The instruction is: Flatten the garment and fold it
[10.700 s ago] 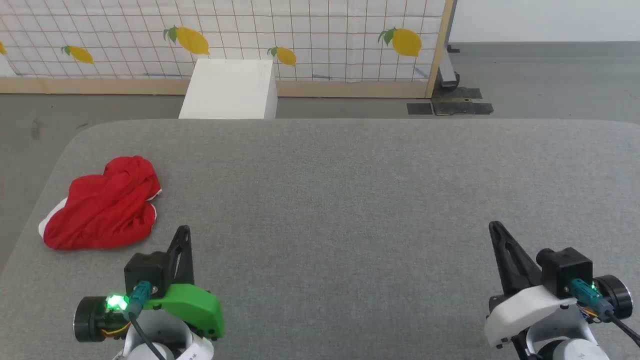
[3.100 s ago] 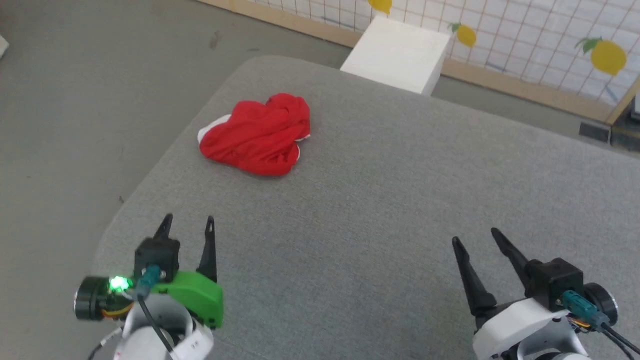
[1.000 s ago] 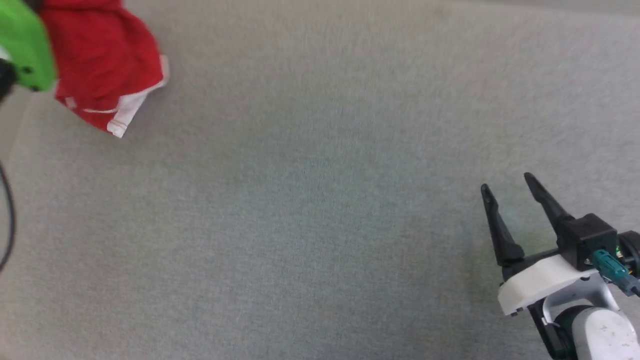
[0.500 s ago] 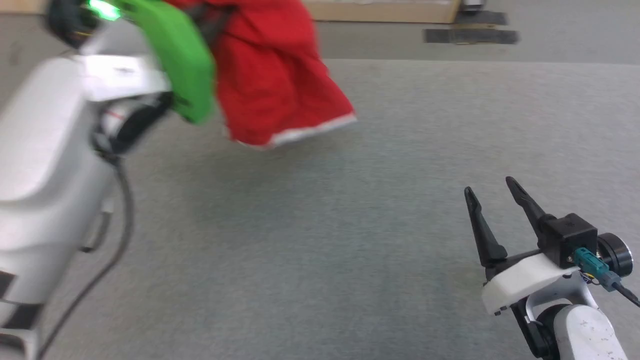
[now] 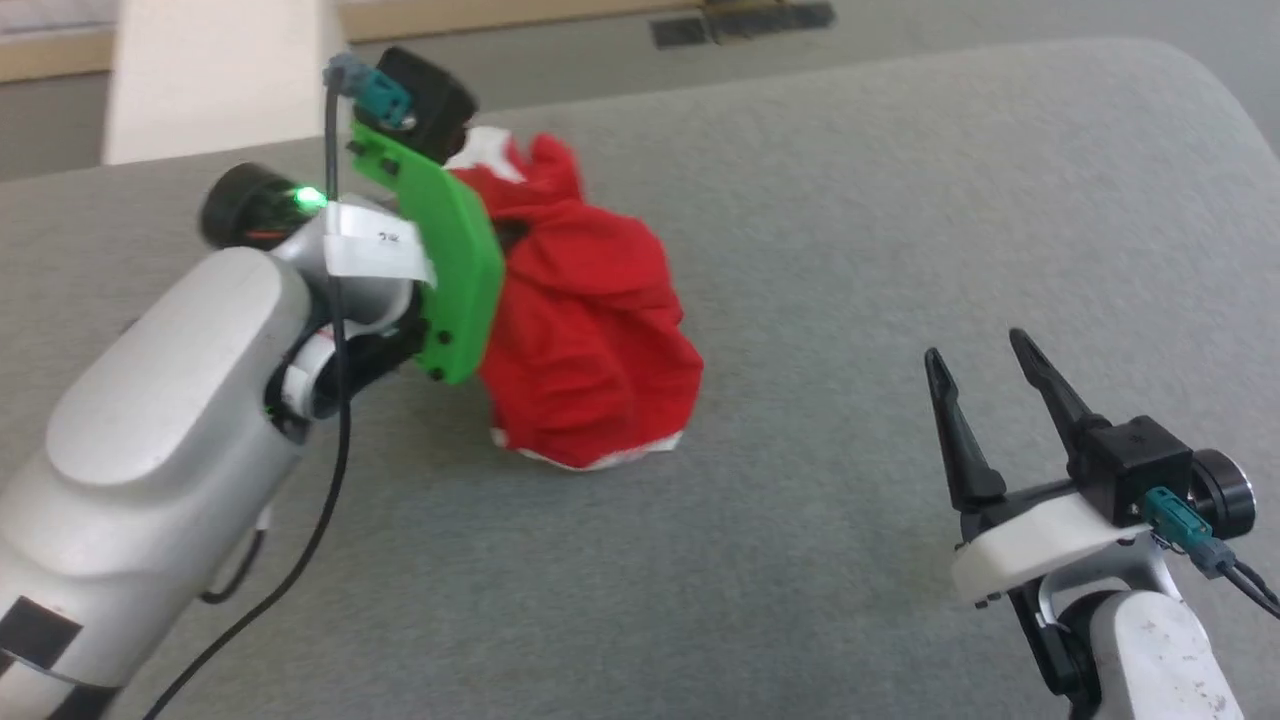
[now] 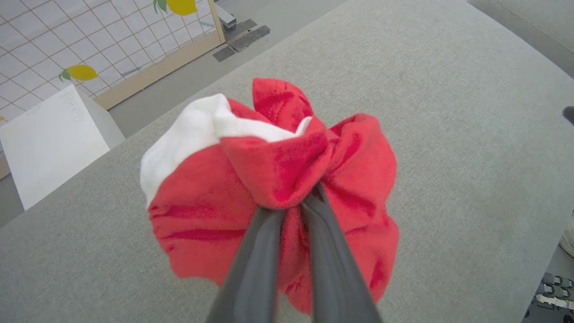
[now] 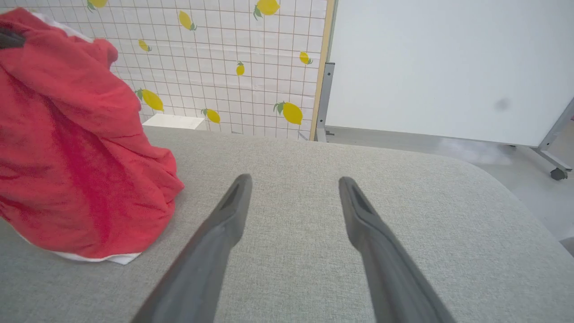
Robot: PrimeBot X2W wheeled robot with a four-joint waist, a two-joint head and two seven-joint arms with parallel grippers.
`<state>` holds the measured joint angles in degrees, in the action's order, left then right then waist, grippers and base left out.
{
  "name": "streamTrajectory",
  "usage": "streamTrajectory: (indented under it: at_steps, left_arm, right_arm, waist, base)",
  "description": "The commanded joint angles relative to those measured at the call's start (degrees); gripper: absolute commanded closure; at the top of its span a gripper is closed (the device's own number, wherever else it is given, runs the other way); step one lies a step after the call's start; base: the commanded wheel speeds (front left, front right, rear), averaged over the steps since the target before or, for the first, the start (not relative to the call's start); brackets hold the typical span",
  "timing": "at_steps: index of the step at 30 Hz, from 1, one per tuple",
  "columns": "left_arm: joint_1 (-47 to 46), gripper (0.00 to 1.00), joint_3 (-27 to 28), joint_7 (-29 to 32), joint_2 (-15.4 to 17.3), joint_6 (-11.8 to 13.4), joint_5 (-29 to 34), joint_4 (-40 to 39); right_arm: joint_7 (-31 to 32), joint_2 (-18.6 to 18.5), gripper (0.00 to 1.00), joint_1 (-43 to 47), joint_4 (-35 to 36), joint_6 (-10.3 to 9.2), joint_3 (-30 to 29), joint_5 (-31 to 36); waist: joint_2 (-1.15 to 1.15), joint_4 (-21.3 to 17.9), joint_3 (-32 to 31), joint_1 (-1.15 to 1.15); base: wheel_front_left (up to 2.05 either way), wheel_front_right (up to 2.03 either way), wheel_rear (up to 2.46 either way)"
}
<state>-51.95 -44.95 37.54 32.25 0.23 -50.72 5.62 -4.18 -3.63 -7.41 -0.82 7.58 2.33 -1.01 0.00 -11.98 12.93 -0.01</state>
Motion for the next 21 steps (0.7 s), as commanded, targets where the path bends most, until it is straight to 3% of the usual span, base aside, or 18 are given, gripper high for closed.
streamTrajectory:
  at_steps: [1,2,3,4,8,15,21]
  left_arm:
    - [-0.09,1.0,-0.47,0.19,0.95,-0.15,1.53,1.62]
    - [-0.23,1.0,-0.7,0.13,1.23,-0.22,2.06,2.86]
    - [-0.44,0.64,-0.86,-0.23,1.41,-0.03,2.81,4.55]
    - [-0.69,0.0,-1.09,-0.61,1.53,0.09,3.62,5.83]
    - [-1.55,0.0,-1.74,-3.99,1.0,0.35,6.6,10.74]
    - [-2.41,0.0,-1.09,-13.83,-1.81,-1.1,8.76,12.35]
    - [-1.72,0.0,1.91,-24.74,-3.5,1.06,10.14,11.09]
  right_arm:
    - [-0.81,0.38,0.0,-1.23,-0.49,-0.09,0.14,0.22]
    - [-1.1,0.45,0.0,-1.4,-0.72,-0.09,0.17,0.25]
    - [-1.44,0.52,0.0,-1.55,-1.0,-0.09,0.13,0.27]
    - [-1.65,0.57,0.0,-1.65,-1.19,-0.09,0.07,0.27]
    - [-2.22,0.7,0.0,-2.18,-2.21,-0.09,0.26,0.31]
    - [-1.95,0.74,0.0,-2.54,-3.02,-0.09,0.08,-0.05]
    - [-0.74,0.53,0.0,-1.52,-3.19,-0.09,-0.8,0.46]
  waist:
    - [0.0,-3.92,4.17,0.01]
    - [0.0,-4.2,4.6,0.01]
    - [0.0,-4.39,5.03,0.01]
    - [0.0,-4.46,5.4,0.01]
    - [0.0,-4.01,6.25,0.01]
    - [0.0,-0.21,4.18,0.01]
    - [0.0,4.31,-0.44,0.01]
  base:
    - [0.0,0.0,0.0]
    - [0.0,0.0,0.0]
    - [0.0,0.0,0.0]
    - [0.0,0.0,0.0]
    - [0.0,0.0,0.0]
    - [0.0,0.0,0.0]
    - [0.0,0.0,0.0]
